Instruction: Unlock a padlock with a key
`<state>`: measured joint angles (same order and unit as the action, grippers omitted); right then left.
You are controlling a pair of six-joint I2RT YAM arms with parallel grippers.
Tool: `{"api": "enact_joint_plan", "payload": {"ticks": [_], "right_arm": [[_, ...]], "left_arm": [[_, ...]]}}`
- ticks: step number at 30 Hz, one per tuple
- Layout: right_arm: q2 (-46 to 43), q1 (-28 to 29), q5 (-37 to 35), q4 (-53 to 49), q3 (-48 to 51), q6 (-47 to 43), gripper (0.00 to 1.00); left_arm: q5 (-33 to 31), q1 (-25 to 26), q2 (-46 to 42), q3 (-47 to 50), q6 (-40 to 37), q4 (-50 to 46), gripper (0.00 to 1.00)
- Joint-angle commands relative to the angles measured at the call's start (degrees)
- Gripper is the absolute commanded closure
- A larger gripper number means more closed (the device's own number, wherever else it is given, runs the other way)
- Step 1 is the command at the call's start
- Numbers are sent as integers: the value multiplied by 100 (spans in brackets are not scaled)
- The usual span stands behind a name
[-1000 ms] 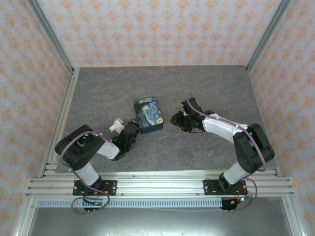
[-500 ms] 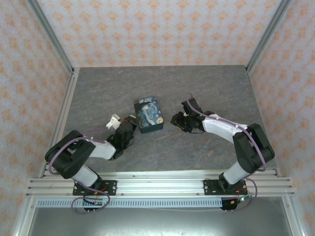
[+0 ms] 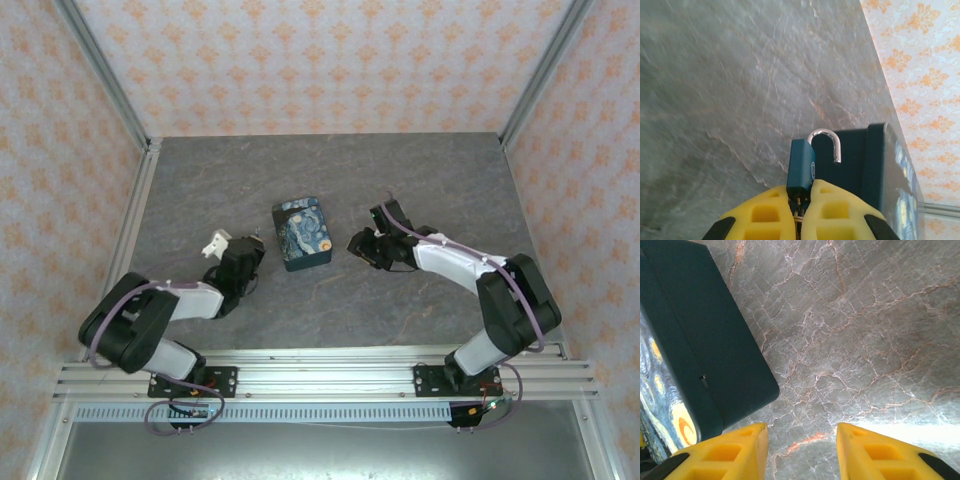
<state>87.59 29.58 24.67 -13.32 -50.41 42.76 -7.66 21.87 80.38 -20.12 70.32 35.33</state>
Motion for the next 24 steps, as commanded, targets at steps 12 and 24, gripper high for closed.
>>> {"api": "enact_joint_plan", "payload": {"ticks": [12, 24], "right_arm": [[16, 707, -451, -386, -167, -26, 59], [-164, 926, -846, -658, -197, 66, 57]], "left_arm": [[3287, -1826, -853, -246, -2236, -2743, 100], [2848, -1830, -392, -491, -2550, -2709, 92]]}}
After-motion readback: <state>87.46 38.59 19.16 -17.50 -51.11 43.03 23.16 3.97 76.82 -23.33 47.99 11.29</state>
